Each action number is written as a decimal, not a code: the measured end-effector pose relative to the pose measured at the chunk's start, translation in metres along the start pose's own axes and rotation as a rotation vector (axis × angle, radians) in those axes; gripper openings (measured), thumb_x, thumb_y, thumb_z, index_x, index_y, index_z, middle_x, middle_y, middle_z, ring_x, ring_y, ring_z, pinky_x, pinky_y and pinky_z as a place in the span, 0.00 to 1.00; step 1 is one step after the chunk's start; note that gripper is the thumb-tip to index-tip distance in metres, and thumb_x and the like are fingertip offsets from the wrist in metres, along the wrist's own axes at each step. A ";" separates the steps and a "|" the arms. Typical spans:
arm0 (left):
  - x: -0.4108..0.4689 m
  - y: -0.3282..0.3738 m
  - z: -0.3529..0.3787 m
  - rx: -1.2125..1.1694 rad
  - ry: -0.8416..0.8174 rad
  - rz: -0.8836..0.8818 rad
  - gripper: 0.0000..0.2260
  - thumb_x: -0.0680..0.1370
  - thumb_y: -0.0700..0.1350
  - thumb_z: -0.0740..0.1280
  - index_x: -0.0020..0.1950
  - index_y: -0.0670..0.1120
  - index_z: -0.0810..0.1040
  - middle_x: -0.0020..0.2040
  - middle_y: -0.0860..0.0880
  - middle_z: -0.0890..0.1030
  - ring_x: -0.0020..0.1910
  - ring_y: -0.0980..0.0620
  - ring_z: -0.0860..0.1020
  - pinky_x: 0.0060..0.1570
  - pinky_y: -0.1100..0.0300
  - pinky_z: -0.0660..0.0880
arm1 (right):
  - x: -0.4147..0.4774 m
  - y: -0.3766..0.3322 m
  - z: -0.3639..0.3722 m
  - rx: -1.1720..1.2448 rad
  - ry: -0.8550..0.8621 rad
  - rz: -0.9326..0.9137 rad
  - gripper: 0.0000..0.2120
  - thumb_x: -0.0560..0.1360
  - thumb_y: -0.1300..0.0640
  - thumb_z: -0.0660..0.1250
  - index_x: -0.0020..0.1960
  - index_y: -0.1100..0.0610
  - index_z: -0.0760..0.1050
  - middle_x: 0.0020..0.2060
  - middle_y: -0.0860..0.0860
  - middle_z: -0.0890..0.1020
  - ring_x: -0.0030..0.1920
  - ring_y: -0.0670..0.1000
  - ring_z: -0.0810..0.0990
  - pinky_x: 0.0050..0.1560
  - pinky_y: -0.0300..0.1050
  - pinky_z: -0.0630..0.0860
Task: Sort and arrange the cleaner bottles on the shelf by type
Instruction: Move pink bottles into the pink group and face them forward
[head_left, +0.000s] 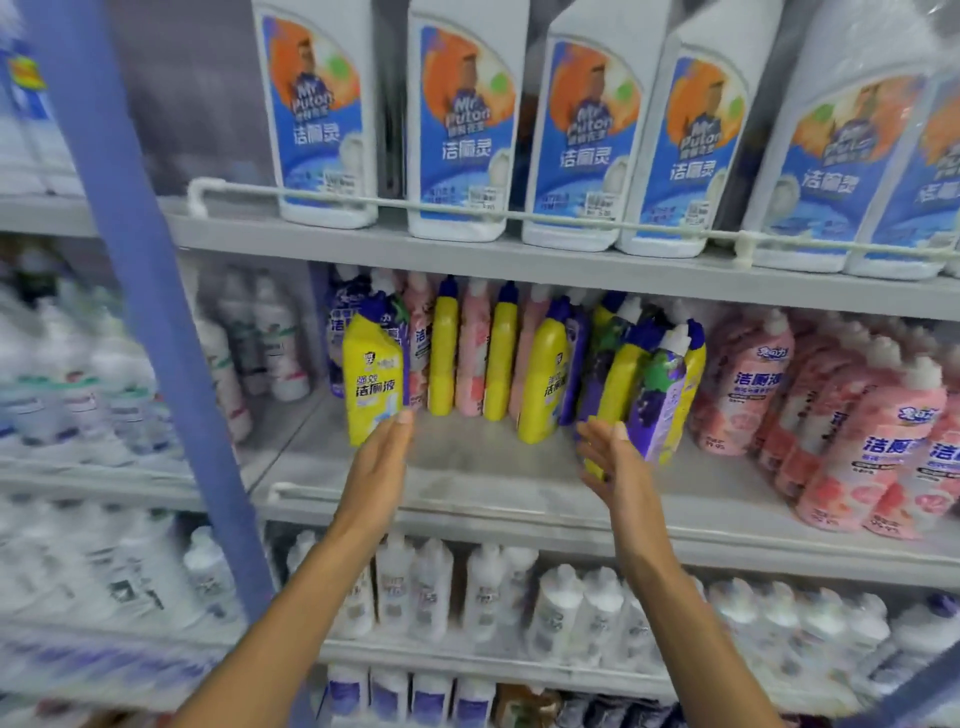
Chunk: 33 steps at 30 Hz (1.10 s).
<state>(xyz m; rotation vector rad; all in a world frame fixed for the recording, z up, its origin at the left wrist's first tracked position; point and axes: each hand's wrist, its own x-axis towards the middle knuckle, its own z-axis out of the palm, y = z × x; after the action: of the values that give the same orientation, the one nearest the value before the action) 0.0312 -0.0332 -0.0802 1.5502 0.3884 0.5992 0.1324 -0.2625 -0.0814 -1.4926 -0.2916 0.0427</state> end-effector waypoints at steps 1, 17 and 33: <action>0.007 -0.001 -0.007 -0.008 0.026 0.002 0.20 0.81 0.66 0.59 0.63 0.56 0.78 0.63 0.55 0.82 0.66 0.56 0.78 0.73 0.49 0.69 | 0.006 0.001 0.012 -0.005 -0.017 -0.001 0.23 0.83 0.38 0.55 0.68 0.49 0.76 0.67 0.48 0.81 0.68 0.46 0.78 0.72 0.56 0.73; 0.186 0.033 -0.070 -0.011 0.392 0.049 0.16 0.71 0.67 0.63 0.43 0.56 0.79 0.55 0.38 0.82 0.56 0.35 0.80 0.55 0.42 0.75 | 0.157 -0.039 0.139 -0.176 -0.084 -0.260 0.14 0.83 0.41 0.56 0.58 0.42 0.78 0.58 0.48 0.82 0.61 0.52 0.79 0.64 0.42 0.71; 0.270 0.012 -0.067 -0.041 0.091 -0.085 0.09 0.77 0.52 0.73 0.42 0.48 0.83 0.42 0.44 0.85 0.48 0.42 0.84 0.57 0.43 0.81 | 0.228 -0.017 0.188 -0.667 0.115 -0.395 0.17 0.85 0.51 0.61 0.62 0.63 0.76 0.56 0.66 0.83 0.57 0.67 0.80 0.43 0.41 0.61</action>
<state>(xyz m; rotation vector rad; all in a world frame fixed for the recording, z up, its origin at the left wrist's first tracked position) 0.2067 0.1768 -0.0316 1.4636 0.5055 0.6091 0.3085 -0.0336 -0.0174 -2.0573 -0.5363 -0.4979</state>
